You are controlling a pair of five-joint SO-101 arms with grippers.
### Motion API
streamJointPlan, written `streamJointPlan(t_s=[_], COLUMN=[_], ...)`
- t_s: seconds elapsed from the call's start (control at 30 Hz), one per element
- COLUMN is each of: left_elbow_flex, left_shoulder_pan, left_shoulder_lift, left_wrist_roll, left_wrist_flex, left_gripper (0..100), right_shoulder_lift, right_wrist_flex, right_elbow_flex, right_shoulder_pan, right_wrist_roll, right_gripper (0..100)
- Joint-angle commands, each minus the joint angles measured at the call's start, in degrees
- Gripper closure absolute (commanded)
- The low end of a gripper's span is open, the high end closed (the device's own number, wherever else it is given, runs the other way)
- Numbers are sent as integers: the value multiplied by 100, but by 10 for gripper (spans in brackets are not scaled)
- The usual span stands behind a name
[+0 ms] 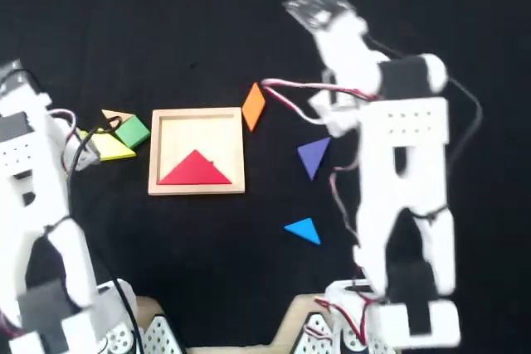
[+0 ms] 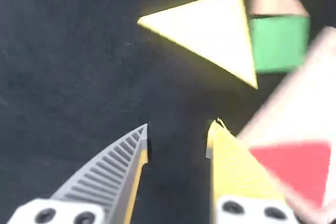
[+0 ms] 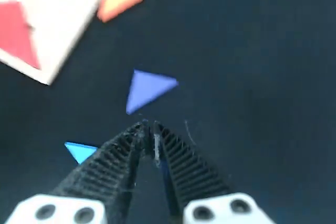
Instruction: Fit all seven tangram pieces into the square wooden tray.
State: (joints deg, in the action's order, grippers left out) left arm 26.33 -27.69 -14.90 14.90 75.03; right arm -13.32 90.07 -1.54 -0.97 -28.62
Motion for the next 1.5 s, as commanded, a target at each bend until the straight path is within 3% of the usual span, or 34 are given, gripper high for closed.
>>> streamJointPlan(t_s=[0.0,0.17,0.33,0.67,0.83,0.97,1.1,1.47], left_elbow_flex=[154,154,198,-242,-778,-1349,-1859,-2114], left_shoulder_pan=[224,523,558,558,549,558,558,769], left_shoulder_lift=[580,826,897,2066,2725,2840,2840,3525], left_wrist_roll=[1389,1442,1873,2242,2435,3095,3147,3508], left_wrist_flex=[-985,-1477,-1890,-2110,-2075,-1468,-1046,-1451], left_gripper=[809,809,807,803,706,662,652,658], right_shoulder_lift=[-778,-1156,-831,163,356,409,409,409], right_wrist_flex=[-1442,-3262,-4000,-4360,-4387,-4492,-4492,-4510], right_elbow_flex=[2026,4224,4673,4673,4673,4681,4708,4813], right_shoulder_pan=[554,607,457,-97,-114,-114,-105,-114], right_wrist_roll=[26,53,580,422,316,316,316,88], right_gripper=[988,988,988,988,988,988,988,988])
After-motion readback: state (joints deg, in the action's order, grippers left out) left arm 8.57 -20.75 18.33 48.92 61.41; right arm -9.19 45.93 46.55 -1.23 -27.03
